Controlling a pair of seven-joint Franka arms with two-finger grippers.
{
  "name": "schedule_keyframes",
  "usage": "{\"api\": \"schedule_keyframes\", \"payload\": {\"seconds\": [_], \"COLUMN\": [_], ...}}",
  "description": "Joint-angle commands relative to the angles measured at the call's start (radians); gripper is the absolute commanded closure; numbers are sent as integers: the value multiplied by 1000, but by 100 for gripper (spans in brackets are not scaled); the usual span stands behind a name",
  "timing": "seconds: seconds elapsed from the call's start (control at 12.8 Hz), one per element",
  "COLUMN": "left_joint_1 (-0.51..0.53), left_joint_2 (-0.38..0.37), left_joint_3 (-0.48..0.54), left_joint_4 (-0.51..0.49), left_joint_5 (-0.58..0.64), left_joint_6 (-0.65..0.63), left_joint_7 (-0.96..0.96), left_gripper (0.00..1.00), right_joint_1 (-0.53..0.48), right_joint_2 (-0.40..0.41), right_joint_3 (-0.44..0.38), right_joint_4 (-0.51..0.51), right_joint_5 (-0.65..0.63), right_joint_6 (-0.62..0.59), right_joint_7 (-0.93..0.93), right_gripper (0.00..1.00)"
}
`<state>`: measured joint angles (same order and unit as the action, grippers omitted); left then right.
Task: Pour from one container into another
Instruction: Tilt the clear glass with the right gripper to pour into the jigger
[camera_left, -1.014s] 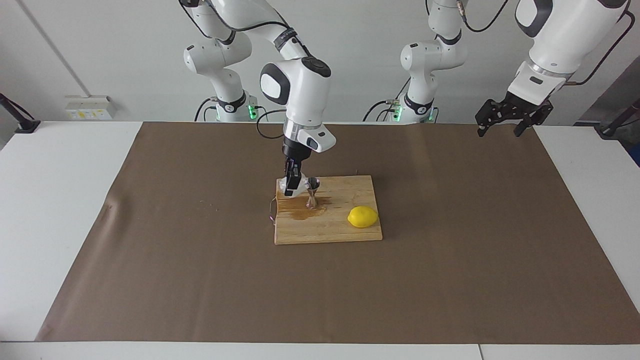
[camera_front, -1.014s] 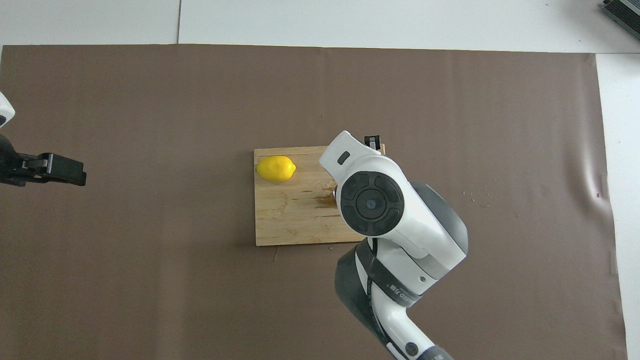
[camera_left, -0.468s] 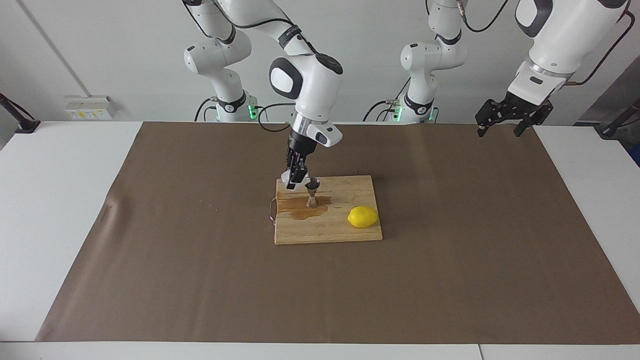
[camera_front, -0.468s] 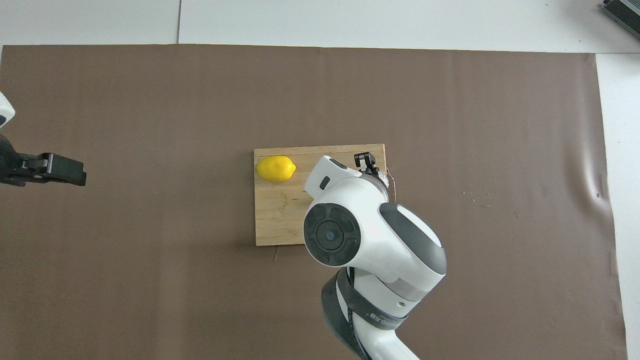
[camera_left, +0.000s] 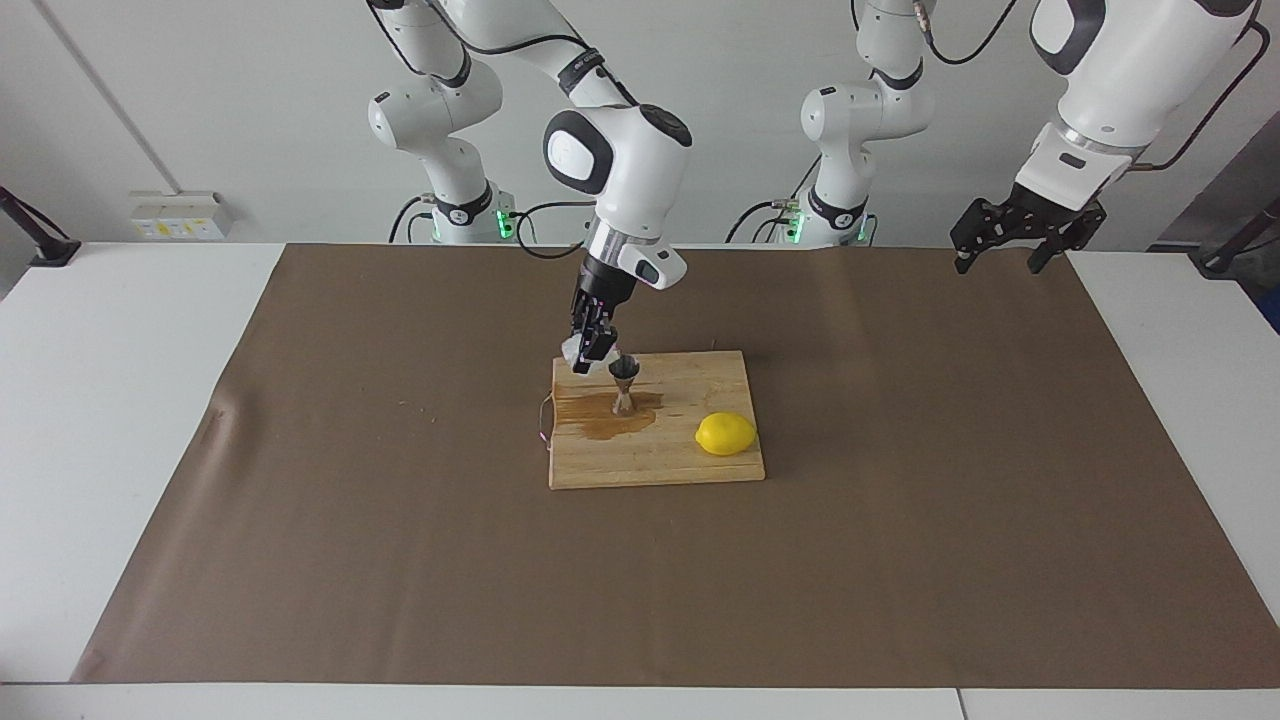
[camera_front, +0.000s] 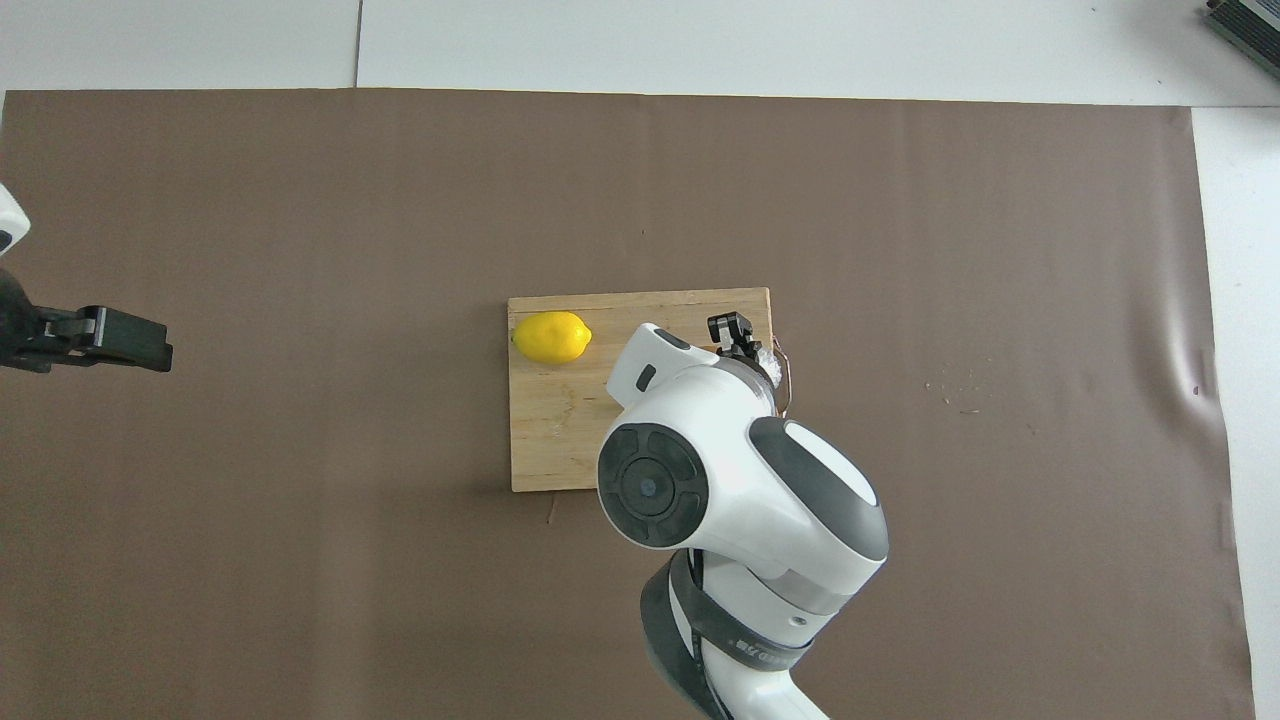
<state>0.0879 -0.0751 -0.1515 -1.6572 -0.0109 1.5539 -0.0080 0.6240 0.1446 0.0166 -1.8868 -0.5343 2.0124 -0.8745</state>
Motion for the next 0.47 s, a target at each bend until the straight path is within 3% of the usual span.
{"api": "schedule_keyframes", "payload": {"seconds": [0.0, 0.39], "left_joint_1": [0, 0], "left_joint_2": [-32, -32], "left_joint_3": [3, 4], "left_joint_4": [-38, -38], "left_joint_5": [-1, -1], "left_joint_6": [17, 17], "left_joint_7": [-10, -10], "left_gripper": [0, 0], "right_joint_1": [3, 10], "right_joint_2": [-30, -27], "right_joint_3": [0, 3], "right_joint_4": [-25, -22], "right_joint_5": [-27, -35], "right_joint_6": [-12, -9], "right_joint_7": [-3, -1], "right_gripper": [100, 100]}}
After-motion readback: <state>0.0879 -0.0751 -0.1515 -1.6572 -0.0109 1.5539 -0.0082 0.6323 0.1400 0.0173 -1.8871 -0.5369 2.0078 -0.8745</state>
